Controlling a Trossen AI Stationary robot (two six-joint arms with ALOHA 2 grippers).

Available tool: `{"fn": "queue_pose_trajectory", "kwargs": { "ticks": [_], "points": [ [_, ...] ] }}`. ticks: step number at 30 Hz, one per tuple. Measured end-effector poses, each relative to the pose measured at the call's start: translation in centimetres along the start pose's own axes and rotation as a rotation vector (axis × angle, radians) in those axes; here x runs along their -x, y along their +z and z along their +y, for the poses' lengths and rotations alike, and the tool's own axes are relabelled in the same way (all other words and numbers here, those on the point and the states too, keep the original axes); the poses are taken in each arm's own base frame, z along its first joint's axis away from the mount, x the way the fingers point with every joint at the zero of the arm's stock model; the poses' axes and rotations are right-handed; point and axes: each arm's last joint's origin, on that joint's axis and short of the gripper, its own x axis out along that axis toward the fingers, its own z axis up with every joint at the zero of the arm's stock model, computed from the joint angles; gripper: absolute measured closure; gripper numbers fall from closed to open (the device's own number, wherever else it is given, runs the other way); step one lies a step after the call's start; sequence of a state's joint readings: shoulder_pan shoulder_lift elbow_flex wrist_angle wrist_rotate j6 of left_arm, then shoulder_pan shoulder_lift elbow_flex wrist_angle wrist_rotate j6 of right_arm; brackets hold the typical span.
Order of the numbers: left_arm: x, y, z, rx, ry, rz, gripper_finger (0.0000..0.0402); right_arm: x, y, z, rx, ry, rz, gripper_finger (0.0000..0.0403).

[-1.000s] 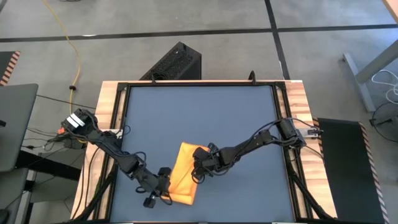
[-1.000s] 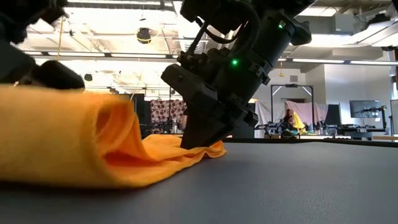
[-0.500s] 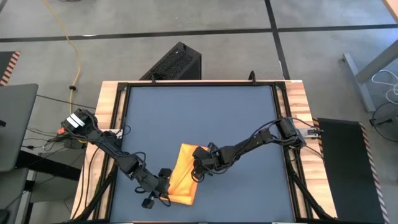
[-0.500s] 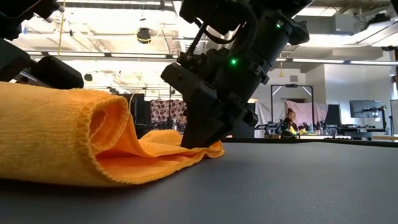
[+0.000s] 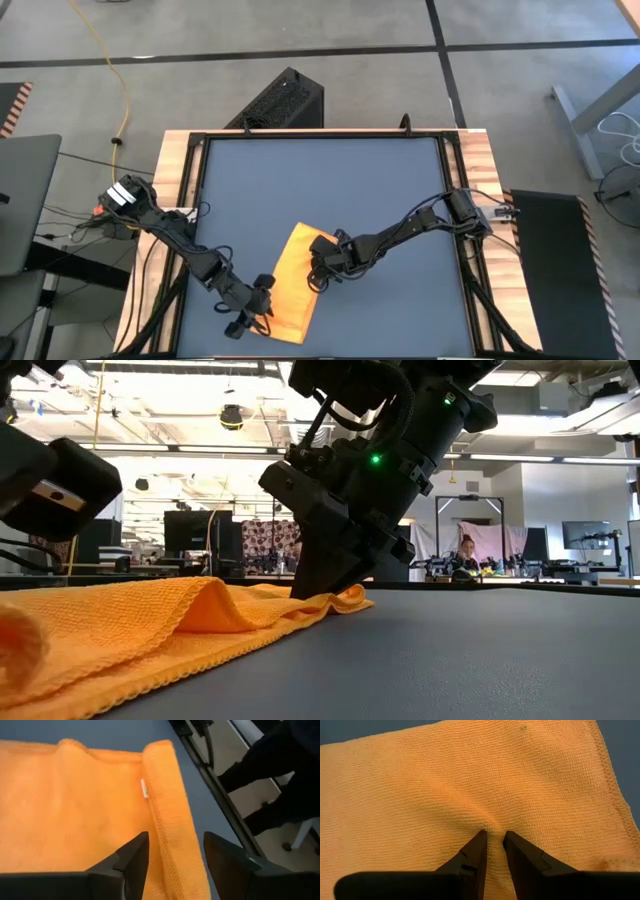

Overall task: Roll towel
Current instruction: Roll the yellow towel

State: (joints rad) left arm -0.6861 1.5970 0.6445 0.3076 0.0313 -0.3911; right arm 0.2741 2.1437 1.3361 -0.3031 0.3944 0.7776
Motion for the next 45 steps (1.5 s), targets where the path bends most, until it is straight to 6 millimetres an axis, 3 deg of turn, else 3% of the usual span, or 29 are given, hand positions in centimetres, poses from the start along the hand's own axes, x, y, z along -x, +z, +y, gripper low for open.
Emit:
{"fn": "queue_pose_trajectory", "kwargs": {
  "ticks": [15,27,37,45],
  "points": [
    [0.0,-1.3,-2.7,-0.02,0.021,-0.005,0.0221,0.0,0.0,0.0,0.0,0.002,0.0,0.0301],
    [-3.3,-3.5,-2.2,-0.012,-0.001,0.023,0.0248,1.9,1.5,0.2,0.051,0.017,-0.046,0.0301],
    [-3.4,-3.4,-2.2,-0.006,-0.003,0.007,0.0273,2.1,2.0,0.1,0.238,-0.009,-0.09,0.0301],
    [-2.9,-2.8,-2.1,-0.026,0.014,-0.014,0.0274,5.3,3.4,0.3,0.309,0.159,-0.072,0.0301]
  ]
}}
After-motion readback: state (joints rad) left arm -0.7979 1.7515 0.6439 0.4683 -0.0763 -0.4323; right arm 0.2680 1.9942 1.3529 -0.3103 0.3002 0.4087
